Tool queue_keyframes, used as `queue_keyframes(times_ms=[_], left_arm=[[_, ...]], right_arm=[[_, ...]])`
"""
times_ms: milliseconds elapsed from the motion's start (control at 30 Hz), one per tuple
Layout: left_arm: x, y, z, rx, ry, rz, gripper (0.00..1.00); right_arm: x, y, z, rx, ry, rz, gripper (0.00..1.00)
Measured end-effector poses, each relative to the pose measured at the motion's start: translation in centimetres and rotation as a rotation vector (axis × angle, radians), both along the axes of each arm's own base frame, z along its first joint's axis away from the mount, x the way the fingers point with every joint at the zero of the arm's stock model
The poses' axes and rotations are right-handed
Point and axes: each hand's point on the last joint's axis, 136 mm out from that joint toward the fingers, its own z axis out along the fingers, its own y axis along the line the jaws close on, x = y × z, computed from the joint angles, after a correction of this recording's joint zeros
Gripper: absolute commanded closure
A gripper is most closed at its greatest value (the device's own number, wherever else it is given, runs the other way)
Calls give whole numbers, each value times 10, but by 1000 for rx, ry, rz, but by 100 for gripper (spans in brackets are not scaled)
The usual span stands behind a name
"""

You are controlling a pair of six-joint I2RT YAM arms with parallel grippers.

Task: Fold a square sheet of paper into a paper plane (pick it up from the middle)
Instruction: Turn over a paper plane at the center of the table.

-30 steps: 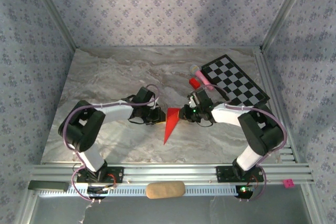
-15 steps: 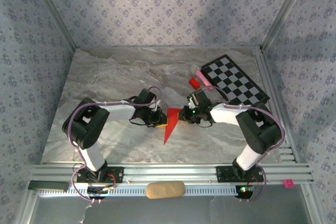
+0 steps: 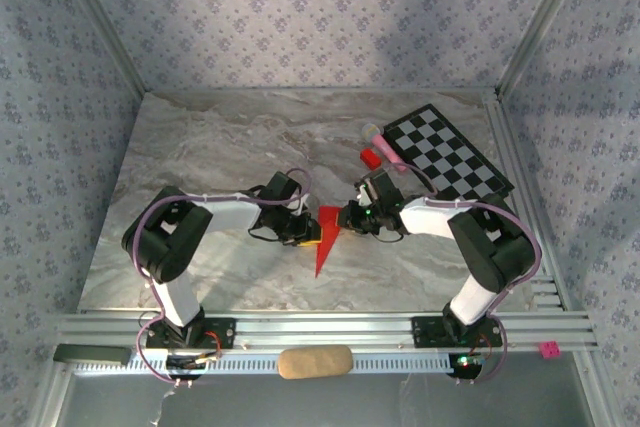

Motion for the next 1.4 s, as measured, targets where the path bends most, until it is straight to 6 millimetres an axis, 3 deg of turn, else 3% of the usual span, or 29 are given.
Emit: queue_keyframes(times_ms=[267,733,1067,1267,1400], left_arm=[[-11,-7,1,-41,40,-14,77],[-8,-12,7,-79,40,2,95],[5,-3,33,14,-114,14,99],[17,1,39,127,-200,16,100],[17,3,38,173,-220,8,100]], right_arm=[[-2,-1,-3,1,6,-4,82],[-7,-4,-6,3,9,-10,81],[-3,-7,24,33,-57,-30,76],[-4,-2,29,56,-54,-39,61],[-7,11,37,76,-65,-7,59]])
